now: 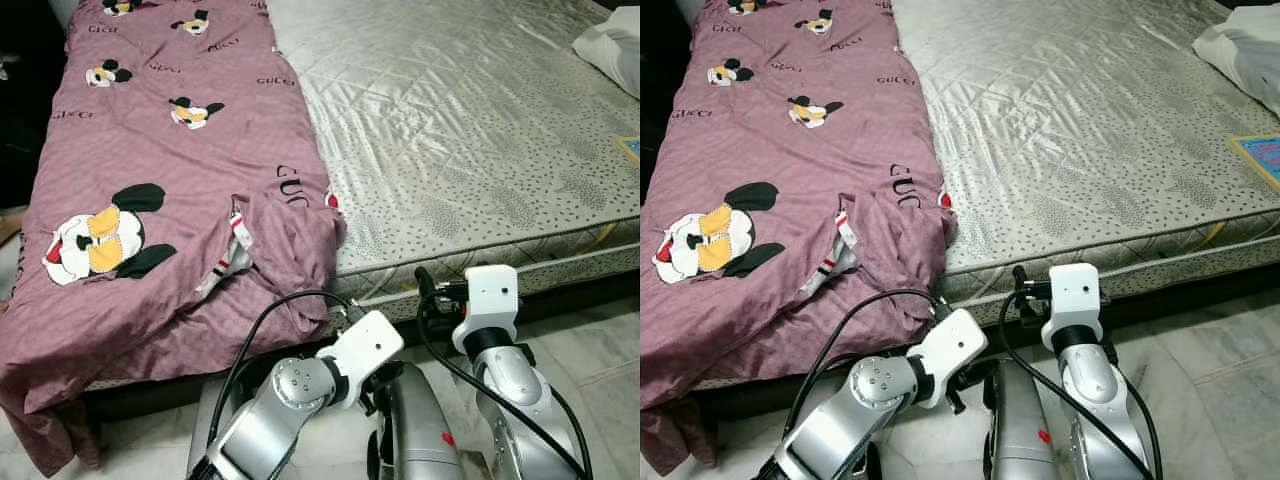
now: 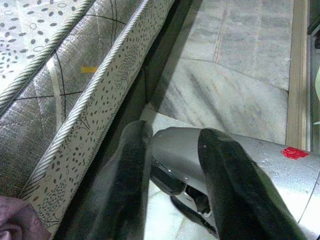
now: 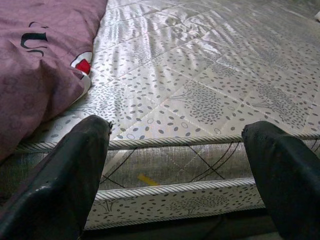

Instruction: Clean up the room

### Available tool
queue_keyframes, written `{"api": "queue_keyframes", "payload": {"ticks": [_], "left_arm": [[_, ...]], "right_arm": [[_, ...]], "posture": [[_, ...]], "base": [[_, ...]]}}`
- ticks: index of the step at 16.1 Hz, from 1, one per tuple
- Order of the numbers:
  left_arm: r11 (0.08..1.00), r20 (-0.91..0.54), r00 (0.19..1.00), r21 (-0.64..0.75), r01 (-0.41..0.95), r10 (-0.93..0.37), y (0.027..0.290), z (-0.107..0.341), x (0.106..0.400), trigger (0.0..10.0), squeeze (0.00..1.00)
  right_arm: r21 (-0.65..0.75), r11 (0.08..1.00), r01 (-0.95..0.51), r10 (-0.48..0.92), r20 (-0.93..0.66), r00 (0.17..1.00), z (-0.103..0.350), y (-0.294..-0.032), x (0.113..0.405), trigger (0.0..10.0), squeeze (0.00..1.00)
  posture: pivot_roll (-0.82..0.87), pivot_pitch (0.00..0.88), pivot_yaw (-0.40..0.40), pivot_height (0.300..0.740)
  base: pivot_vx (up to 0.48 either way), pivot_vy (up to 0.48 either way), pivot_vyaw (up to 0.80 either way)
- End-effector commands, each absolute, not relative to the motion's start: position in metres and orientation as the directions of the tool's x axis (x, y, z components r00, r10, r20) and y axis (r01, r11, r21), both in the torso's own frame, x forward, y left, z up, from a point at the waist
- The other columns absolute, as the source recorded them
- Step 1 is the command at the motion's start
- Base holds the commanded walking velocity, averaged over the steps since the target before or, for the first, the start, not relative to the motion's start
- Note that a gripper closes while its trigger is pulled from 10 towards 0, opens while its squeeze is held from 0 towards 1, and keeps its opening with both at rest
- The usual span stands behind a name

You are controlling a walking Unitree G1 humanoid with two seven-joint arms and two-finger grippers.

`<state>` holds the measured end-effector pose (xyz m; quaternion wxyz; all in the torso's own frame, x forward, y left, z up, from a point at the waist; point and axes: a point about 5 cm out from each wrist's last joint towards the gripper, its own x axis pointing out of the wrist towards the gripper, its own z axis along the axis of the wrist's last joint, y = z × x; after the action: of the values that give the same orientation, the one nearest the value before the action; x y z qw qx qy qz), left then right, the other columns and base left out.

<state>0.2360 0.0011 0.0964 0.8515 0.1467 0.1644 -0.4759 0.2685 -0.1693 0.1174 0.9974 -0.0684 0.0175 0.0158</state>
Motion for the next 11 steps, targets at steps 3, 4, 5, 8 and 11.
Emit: {"api": "queue_keyframes", "payload": {"ticks": [3,4,5,8,11], "left_arm": [[0.497,-0.423,0.488,0.098,0.862,-0.764,0.001,0.096,0.235,10.0,1.0],[0.497,-0.423,0.488,0.098,0.862,-0.764,0.001,0.096,0.235,10.0,1.0],[0.497,-0.423,0.488,0.098,0.862,-0.764,0.001,0.096,0.235,10.0,1.0],[0.475,-0.429,0.478,0.122,0.871,-0.767,0.001,0.095,0.236,10.0,1.0],[0.975,-0.017,0.999,0.216,-0.042,0.047,0.166,0.135,0.273,10.0,1.0]], "right_arm": [[-0.135,0.99,-0.035,0.029,-0.047,0.998,0.115,-0.169,0.267,10.0,0.0],[-0.135,0.99,-0.035,0.029,-0.047,0.998,0.115,-0.169,0.267,10.0,0.0],[-0.135,0.99,-0.035,0.029,-0.047,0.998,0.115,-0.169,0.267,10.0,0.0],[-0.135,0.99,-0.035,0.029,-0.046,0.999,0.114,-0.169,0.267,10.0,0.0],[-0.132,0.99,-0.045,0.039,-0.049,0.998,0.109,-0.17,0.273,10.0,0.0]], "posture": [[-0.04,0.147,0.027,0.557],[-0.04,0.147,0.027,0.557],[-0.04,0.147,0.027,0.557],[-0.04,0.147,0.027,0.557],[-0.01,0.118,0.02,0.557]], "base": [[0.0,0.0,0.0],[0.0,0.0,0.0],[0.0,0.0,0.0],[0.0,0.0,0.0],[0.0,0.0,0.0]]}}
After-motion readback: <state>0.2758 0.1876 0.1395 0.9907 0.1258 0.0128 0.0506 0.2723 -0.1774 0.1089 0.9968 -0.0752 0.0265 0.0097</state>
